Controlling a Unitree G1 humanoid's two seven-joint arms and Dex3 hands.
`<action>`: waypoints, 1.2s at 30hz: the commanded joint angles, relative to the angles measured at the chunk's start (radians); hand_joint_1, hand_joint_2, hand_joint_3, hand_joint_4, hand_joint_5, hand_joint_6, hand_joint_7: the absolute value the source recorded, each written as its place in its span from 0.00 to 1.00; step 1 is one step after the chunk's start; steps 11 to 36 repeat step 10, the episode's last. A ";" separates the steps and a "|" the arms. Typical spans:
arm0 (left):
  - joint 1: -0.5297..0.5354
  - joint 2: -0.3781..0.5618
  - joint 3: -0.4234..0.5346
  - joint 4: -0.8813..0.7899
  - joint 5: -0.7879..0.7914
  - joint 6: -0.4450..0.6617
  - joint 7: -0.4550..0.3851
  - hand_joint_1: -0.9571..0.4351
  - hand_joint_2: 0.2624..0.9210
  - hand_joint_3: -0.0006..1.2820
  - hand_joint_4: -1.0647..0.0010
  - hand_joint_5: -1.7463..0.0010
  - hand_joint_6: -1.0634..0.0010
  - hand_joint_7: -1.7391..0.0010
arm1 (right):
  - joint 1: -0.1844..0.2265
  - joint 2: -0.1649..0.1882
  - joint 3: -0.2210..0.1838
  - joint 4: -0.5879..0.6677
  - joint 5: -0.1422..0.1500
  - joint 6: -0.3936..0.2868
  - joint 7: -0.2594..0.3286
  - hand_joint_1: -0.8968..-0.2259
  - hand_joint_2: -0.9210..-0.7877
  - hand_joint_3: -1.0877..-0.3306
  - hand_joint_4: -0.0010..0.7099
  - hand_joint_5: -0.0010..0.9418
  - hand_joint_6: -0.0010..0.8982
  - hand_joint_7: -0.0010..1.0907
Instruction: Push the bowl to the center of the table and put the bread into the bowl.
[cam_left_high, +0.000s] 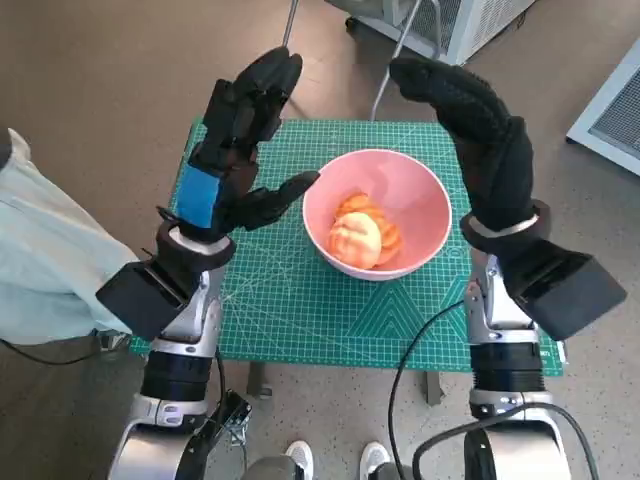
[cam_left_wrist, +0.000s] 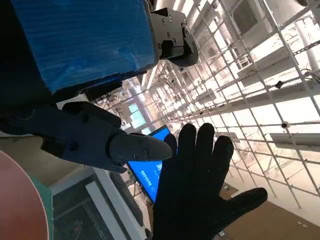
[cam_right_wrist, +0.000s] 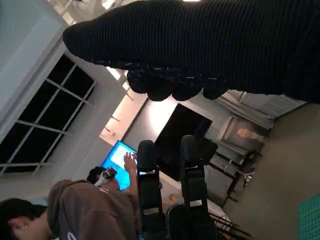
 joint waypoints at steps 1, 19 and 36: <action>0.007 0.012 0.002 -0.029 0.018 -0.023 0.010 0.37 1.00 0.19 0.80 1.00 1.00 0.66 | 0.003 -0.009 0.007 -0.003 -0.010 0.008 -0.008 0.37 0.00 0.42 0.39 0.00 0.00 0.67; 0.012 0.016 0.002 -0.035 0.021 -0.035 0.016 0.37 1.00 0.20 0.80 1.00 1.00 0.67 | -0.002 -0.012 0.009 0.012 -0.020 -0.012 -0.014 0.38 0.00 0.39 0.39 0.00 0.00 0.67; 0.012 0.016 0.002 -0.035 0.021 -0.035 0.016 0.37 1.00 0.20 0.80 1.00 1.00 0.67 | -0.002 -0.012 0.009 0.012 -0.020 -0.012 -0.014 0.38 0.00 0.39 0.39 0.00 0.00 0.67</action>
